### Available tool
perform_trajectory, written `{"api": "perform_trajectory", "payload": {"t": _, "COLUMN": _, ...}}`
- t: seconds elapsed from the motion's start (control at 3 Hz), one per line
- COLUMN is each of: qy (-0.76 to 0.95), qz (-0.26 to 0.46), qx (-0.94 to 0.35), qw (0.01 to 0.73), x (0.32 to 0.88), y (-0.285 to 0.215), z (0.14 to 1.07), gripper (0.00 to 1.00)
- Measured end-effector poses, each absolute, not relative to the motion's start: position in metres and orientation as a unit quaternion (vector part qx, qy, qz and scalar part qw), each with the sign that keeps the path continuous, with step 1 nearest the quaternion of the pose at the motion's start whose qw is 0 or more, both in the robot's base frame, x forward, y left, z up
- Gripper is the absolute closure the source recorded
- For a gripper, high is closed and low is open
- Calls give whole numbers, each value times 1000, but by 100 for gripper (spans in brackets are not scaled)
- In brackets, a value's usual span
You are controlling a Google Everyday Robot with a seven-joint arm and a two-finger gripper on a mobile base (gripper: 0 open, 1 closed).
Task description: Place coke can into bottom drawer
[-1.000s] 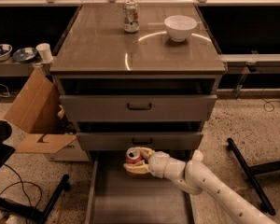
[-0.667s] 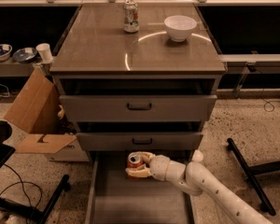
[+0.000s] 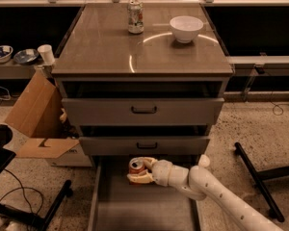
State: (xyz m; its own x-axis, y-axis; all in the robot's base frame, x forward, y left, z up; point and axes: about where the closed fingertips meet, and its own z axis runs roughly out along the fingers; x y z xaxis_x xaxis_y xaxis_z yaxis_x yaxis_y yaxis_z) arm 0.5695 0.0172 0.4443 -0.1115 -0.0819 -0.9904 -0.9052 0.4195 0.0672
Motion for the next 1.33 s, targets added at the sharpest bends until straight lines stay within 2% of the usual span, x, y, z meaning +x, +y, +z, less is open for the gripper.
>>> {"api": "perform_trajectory", "payload": {"t": 1.0, "qy": 589, "qz": 410, "qx": -479, "qw": 506, "x": 574, "y": 66, "z": 294, "gripper": 100}}
{"api": "perform_trajectory", "payload": {"t": 1.33, "qy": 582, "qz": 409, "qx": -482, "qw": 511, "x": 579, "y": 61, "z": 239, "gripper": 100}}
